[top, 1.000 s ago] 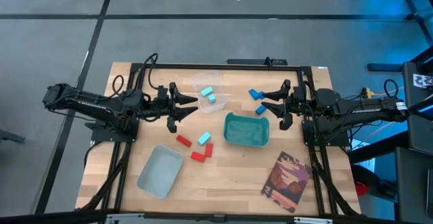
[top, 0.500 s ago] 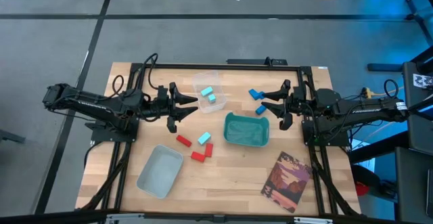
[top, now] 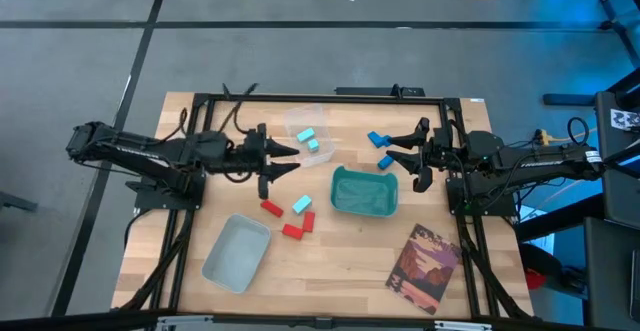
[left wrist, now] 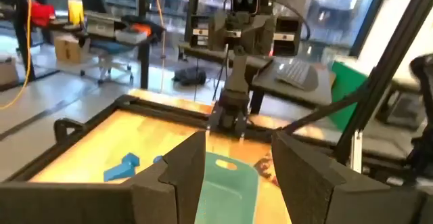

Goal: Sort & place blocks by color
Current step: Put the light blue block into the transparent bin

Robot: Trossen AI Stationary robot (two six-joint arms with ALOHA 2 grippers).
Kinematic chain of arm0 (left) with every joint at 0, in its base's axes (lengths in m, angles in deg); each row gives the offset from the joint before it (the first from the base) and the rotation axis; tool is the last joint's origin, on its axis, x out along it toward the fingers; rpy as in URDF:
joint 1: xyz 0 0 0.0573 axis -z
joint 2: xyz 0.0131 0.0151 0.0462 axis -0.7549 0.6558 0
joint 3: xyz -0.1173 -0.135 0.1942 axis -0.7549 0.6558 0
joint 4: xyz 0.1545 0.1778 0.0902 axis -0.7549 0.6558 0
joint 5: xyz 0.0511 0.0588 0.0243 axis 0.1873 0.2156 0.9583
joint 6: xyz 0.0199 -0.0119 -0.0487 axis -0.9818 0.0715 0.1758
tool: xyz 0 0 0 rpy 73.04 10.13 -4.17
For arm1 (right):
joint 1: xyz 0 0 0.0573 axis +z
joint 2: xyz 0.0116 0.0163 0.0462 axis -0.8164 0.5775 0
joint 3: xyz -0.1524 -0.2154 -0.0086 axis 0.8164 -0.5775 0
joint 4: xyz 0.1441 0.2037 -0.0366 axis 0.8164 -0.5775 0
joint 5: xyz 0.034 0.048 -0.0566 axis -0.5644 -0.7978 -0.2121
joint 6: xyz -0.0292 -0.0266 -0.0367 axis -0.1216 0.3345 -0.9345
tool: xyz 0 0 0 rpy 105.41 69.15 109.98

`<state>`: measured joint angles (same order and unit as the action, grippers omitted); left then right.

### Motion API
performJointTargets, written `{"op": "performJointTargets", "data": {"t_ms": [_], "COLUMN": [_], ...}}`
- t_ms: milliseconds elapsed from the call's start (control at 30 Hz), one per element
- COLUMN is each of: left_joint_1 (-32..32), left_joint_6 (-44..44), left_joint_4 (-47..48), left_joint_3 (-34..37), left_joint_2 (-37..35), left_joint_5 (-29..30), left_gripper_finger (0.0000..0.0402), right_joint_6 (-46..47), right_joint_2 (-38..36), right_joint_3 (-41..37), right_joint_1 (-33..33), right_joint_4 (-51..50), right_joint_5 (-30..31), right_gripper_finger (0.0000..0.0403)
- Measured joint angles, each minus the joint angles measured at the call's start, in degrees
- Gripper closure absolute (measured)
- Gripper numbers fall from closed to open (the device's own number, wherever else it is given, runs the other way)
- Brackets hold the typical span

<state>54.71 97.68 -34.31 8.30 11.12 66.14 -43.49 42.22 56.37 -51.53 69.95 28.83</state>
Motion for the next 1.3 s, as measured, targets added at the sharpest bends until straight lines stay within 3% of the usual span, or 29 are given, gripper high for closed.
{"op": "performJointTargets", "data": {"t_ms": [233, 433, 733, 900, 1067, 1300], "left_joint_1": [-0.05, -2.45, -3.54, -3.02, -2.36, -0.8], "left_joint_6": [-4.06, -4.08, 0.59, 11.3, 19.37, 24.55], "left_joint_4": [29.3, 42.28, 44.55, 44.37, 42.51, 38.89], "left_joint_3": [-15.9, -23.22, -21.85, -19.77, -17.92, -17.89], "left_joint_2": [8.4, 17.37, 27.6, 33.09, 37.06, 41.47], "left_joint_5": [-0.11, -6.04, -9.27, -9.92, -12.96, -11.48], "left_gripper_finger": [0.0238, 0.0214, 0.0145, 0.0114, 0.0107, 0.011], "right_joint_6": [0.0, 0.0, 0.02, 0.02, 0.01, 0.02], "right_joint_2": [0.0, 0.0, 0.0, 0.0, 0.0, 0.0], "right_joint_3": [0.0, 0.0, 0.0, 0.0, 0.0, 0.0], "right_joint_1": [0.0, 0.01, 0.01, 0.01, 0.0, -0.01], "right_joint_4": [0.02, 0.02, 0.02, 0.02, 0.0, 0.0], "right_joint_5": [0.09, 0.12, 0.12, 0.14, 0.14, 0.14], "right_gripper_finger": [0.0233, 0.0233, 0.0233, 0.0233, 0.0233, 0.0233]}}
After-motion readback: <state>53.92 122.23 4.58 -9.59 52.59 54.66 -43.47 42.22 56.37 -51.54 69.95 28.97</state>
